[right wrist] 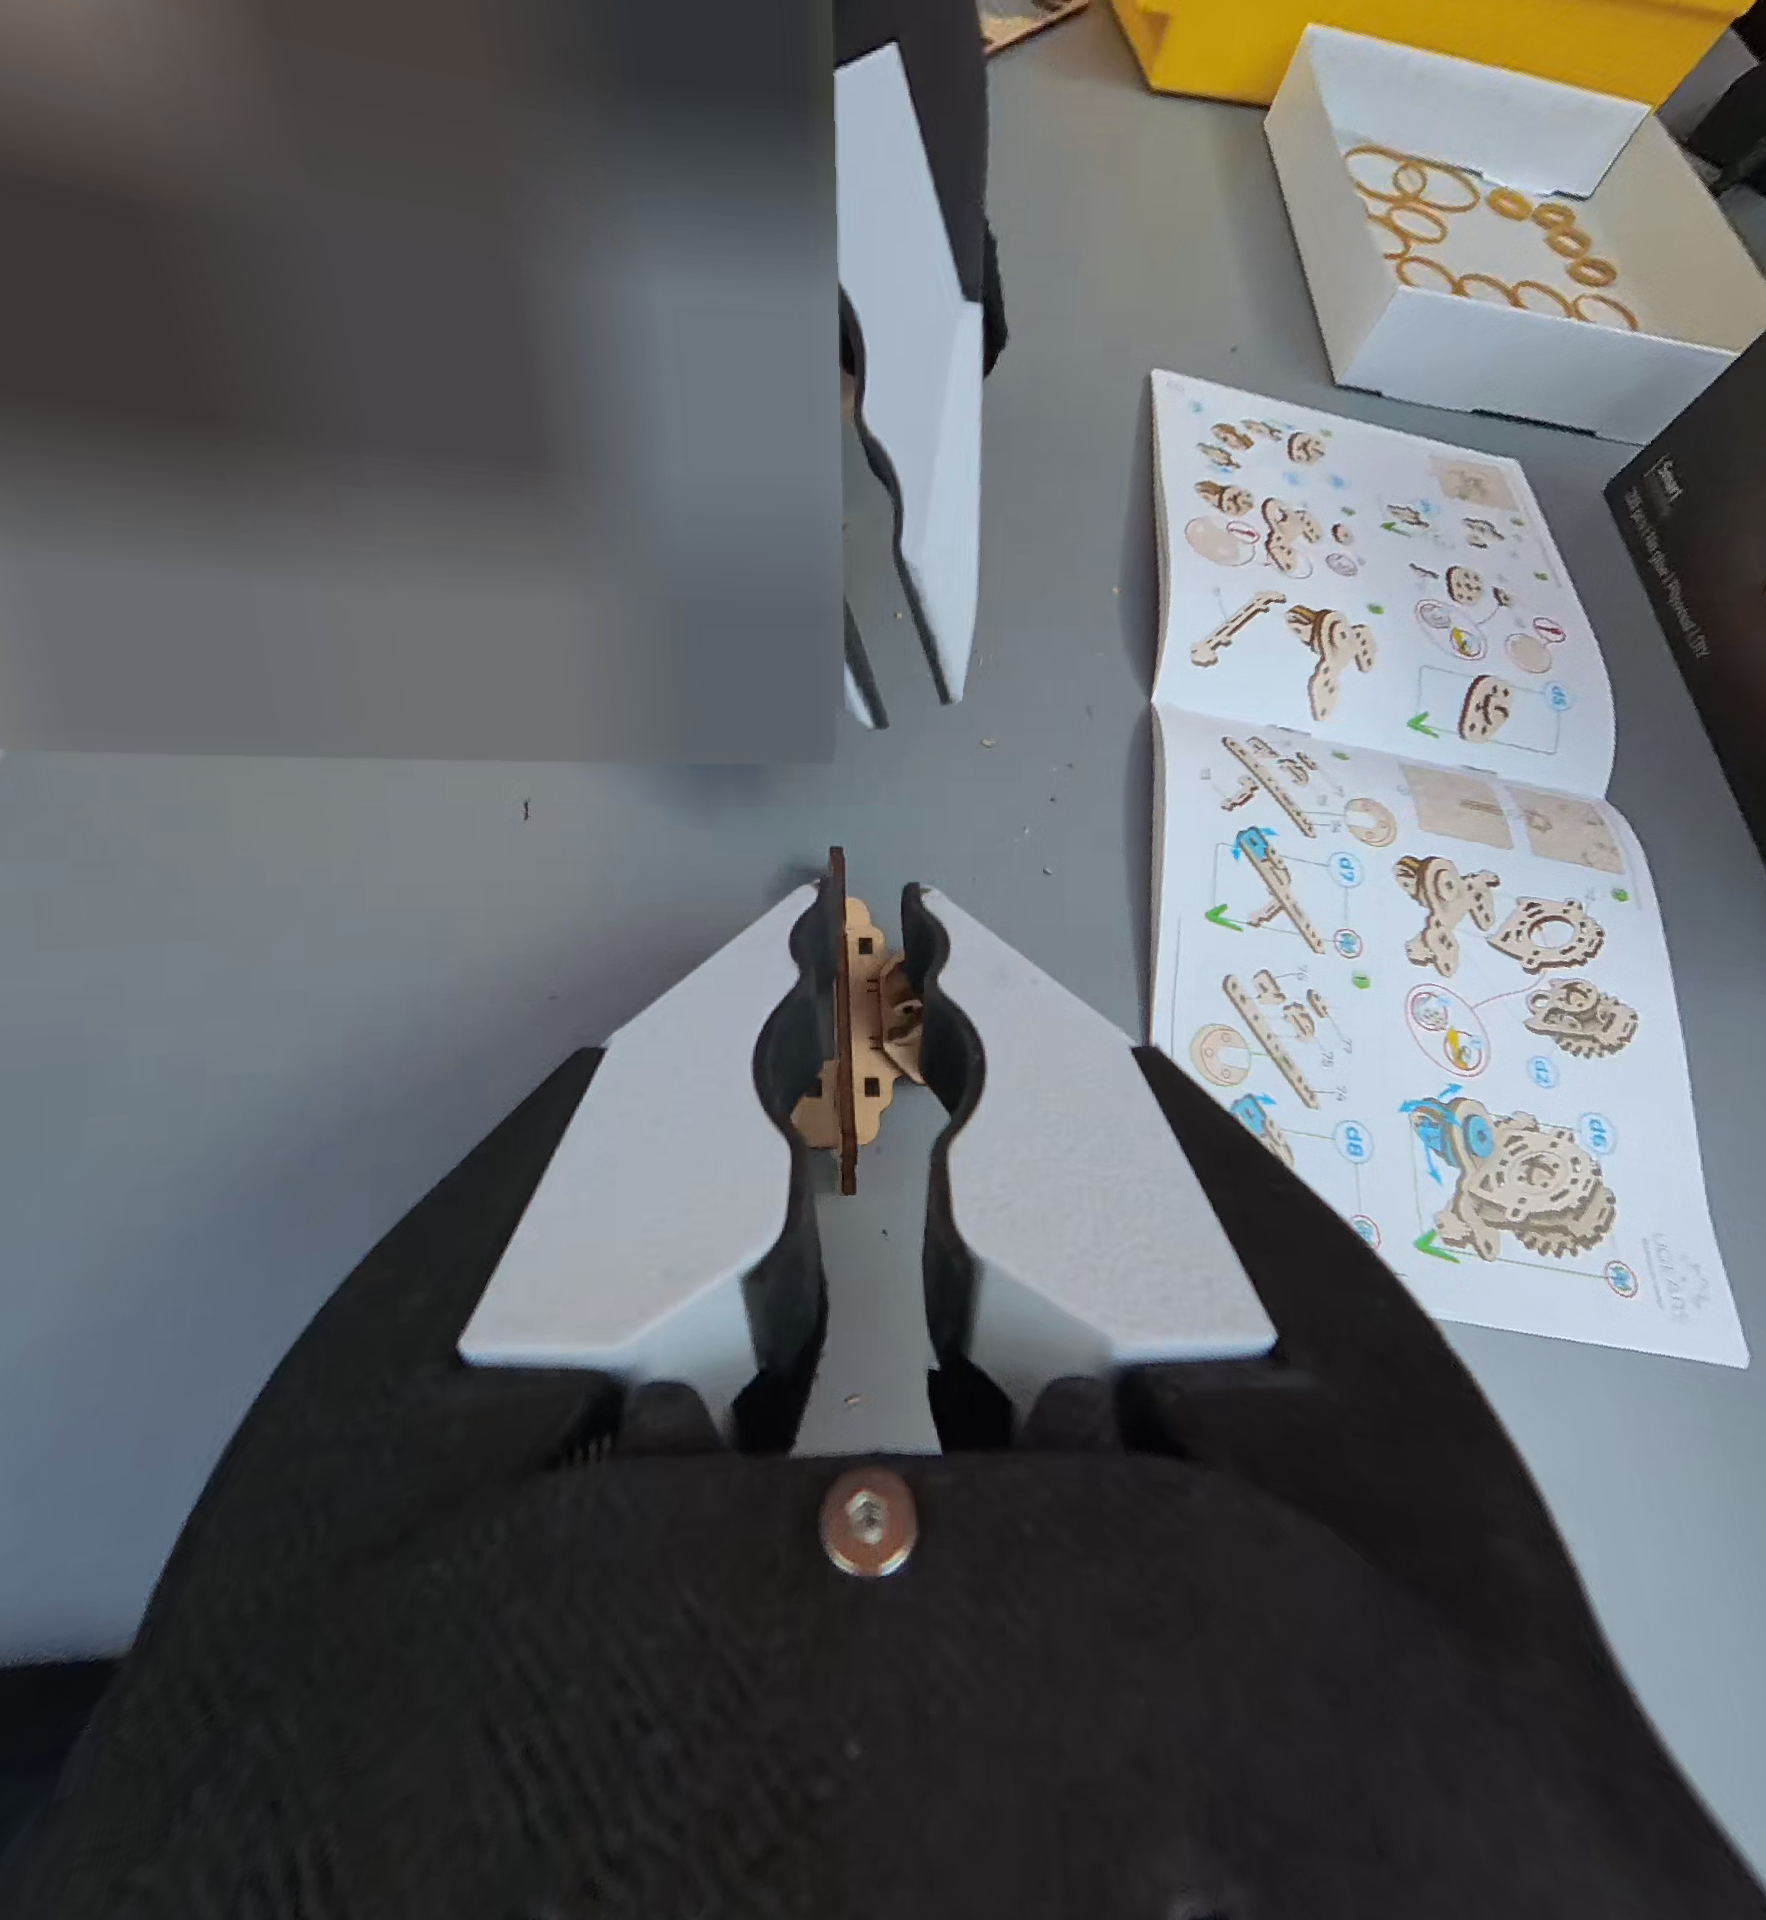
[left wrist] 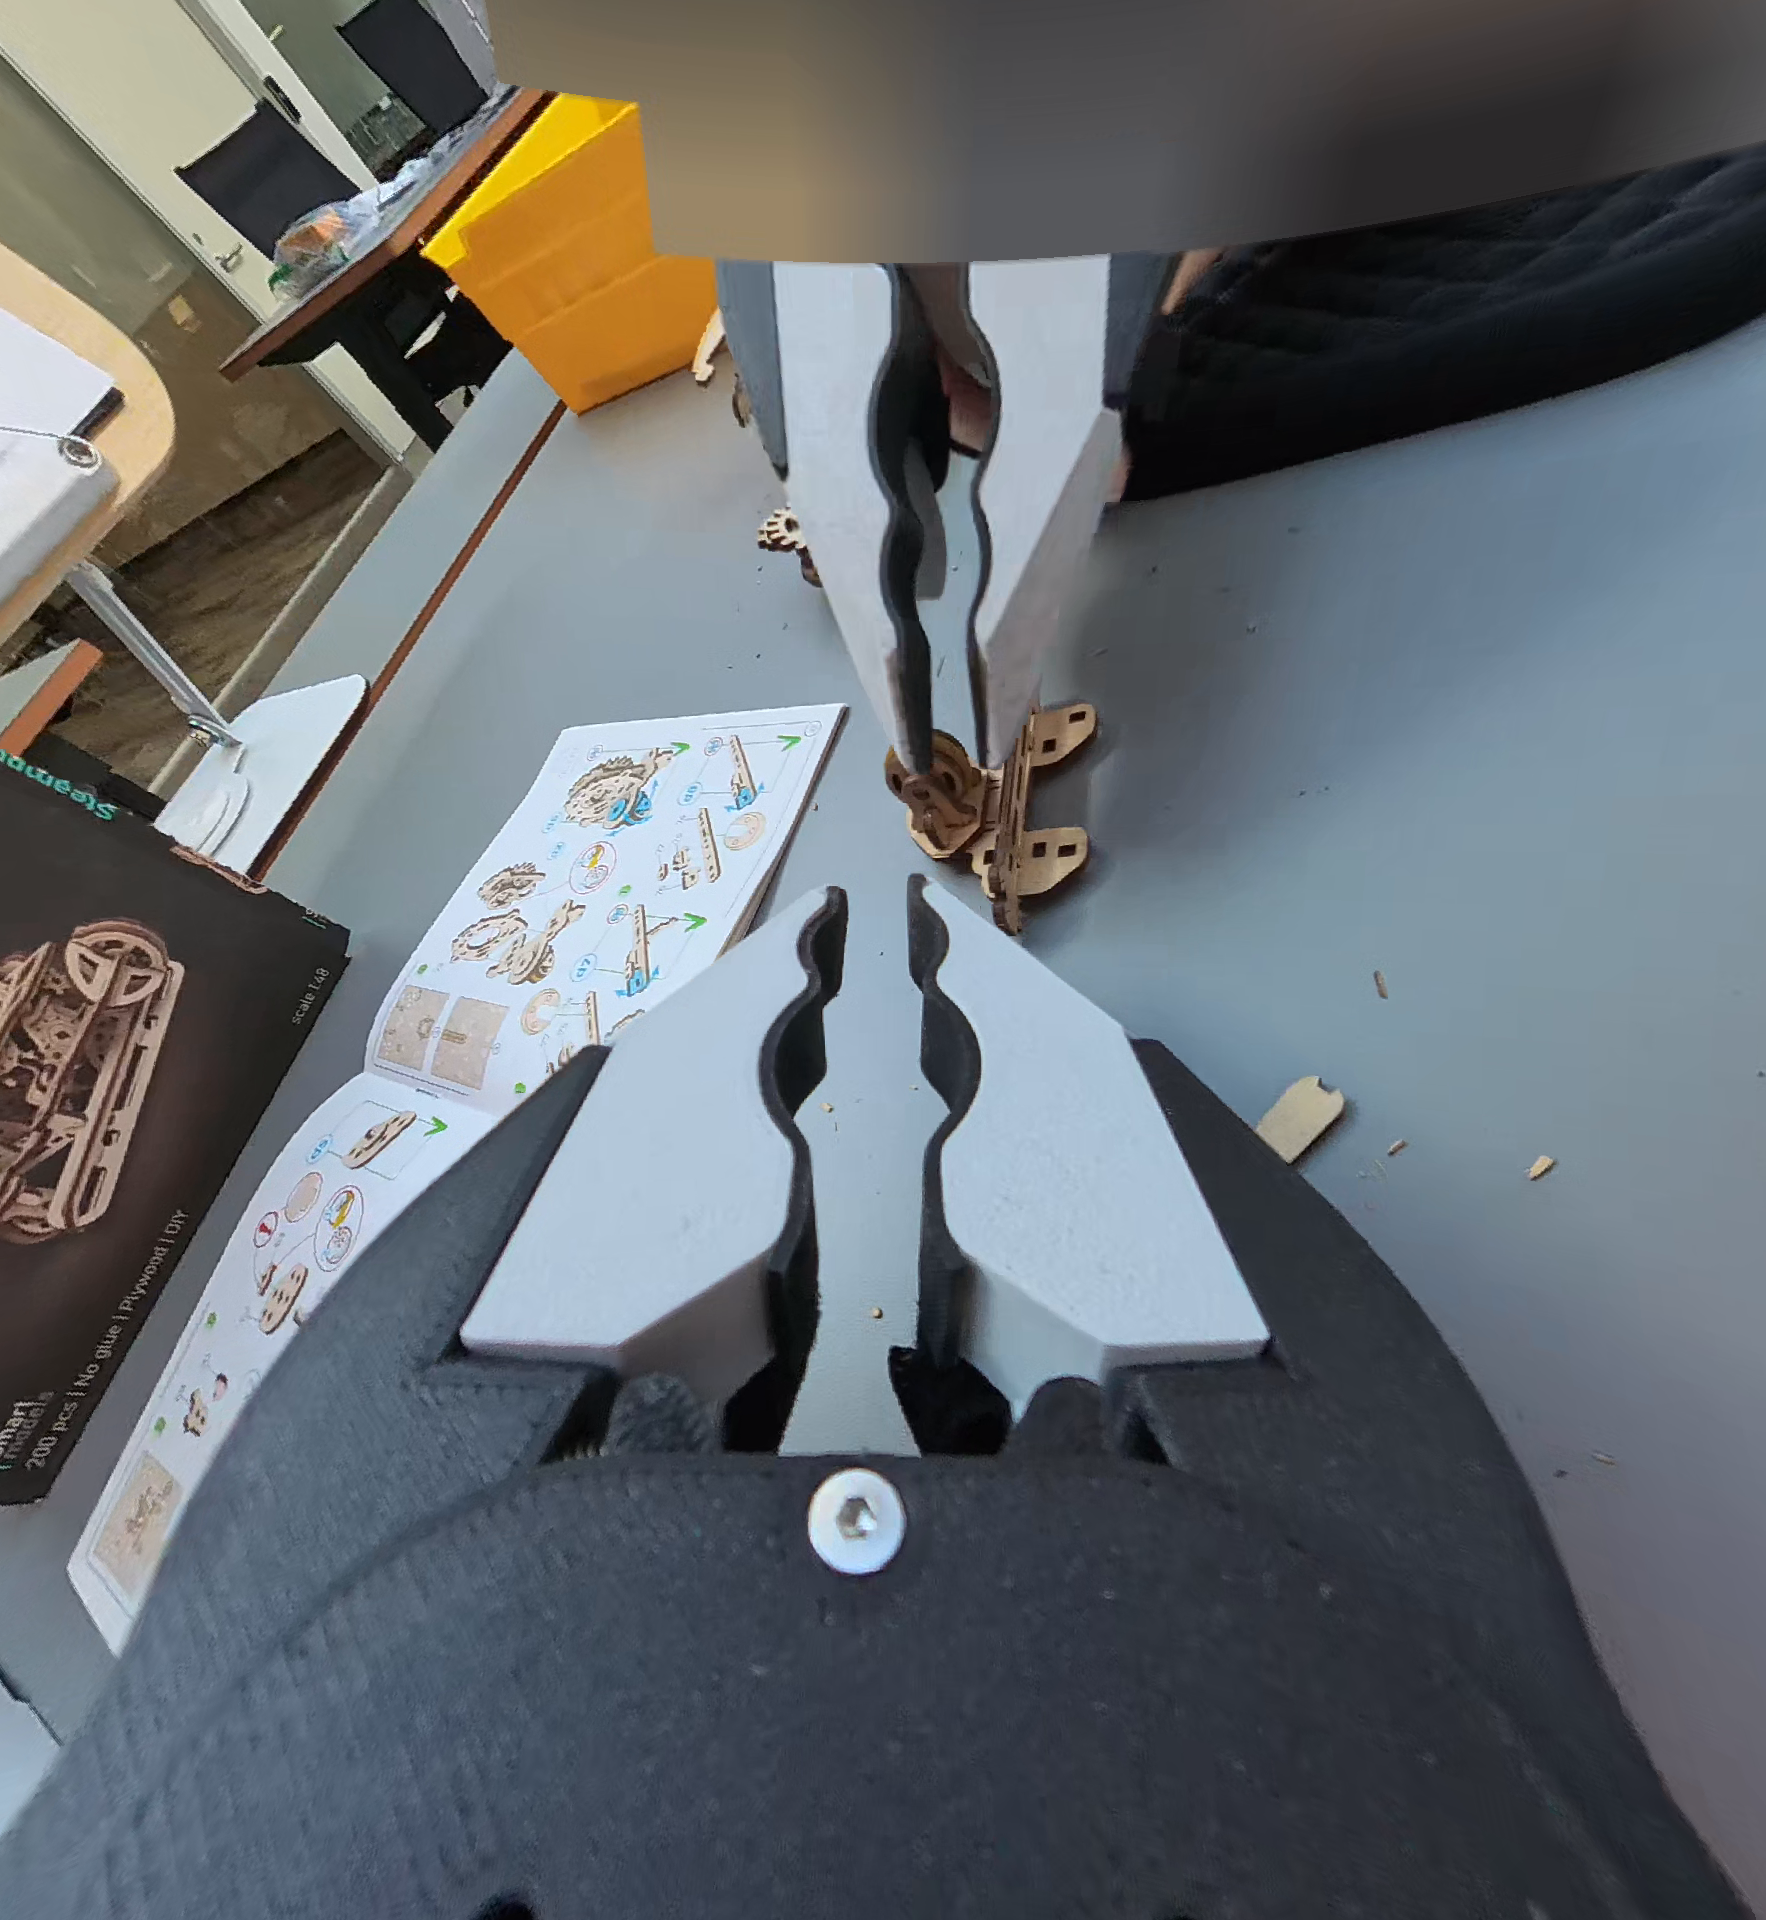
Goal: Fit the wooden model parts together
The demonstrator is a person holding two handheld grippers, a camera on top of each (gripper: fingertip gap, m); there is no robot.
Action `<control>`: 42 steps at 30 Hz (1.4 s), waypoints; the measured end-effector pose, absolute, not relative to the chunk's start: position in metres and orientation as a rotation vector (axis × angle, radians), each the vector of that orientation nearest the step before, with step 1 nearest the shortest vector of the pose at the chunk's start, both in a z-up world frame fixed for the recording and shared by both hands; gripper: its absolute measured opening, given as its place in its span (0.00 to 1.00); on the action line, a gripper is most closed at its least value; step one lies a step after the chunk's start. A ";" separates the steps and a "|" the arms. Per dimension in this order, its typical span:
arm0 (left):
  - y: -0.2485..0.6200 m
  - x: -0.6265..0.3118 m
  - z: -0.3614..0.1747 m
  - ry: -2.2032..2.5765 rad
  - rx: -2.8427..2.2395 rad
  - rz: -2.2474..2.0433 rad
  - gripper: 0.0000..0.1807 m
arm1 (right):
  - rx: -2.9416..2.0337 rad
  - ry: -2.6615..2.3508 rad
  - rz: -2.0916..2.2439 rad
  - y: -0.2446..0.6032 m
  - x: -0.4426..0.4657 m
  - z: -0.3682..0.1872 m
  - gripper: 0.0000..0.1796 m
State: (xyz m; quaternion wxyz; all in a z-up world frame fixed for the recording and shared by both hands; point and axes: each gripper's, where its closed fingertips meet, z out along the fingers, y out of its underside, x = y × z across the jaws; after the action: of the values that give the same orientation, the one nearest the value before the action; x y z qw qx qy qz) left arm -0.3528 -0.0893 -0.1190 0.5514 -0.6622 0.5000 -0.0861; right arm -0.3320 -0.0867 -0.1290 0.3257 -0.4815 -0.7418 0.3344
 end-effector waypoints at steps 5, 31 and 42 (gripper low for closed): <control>-0.091 -0.351 -0.126 1.186 -1.615 -0.265 0.05 | -1.191 -2.097 0.721 -0.095 -0.323 -0.144 0.05; -0.096 -0.331 -0.147 1.296 -1.641 -0.176 0.06 | -1.432 -2.010 0.954 -0.054 -0.291 -0.150 0.01; -0.095 -0.310 -0.099 1.280 -1.277 0.134 0.16 | -1.849 -1.641 1.491 -0.067 -0.304 -0.107 0.01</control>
State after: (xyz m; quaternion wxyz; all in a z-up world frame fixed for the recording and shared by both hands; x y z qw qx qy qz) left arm -0.3101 -0.0949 -0.0989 0.6165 -0.5546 0.5559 0.0582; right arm -0.3045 -0.0669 -0.1067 0.1270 -0.6353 -0.5639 0.5122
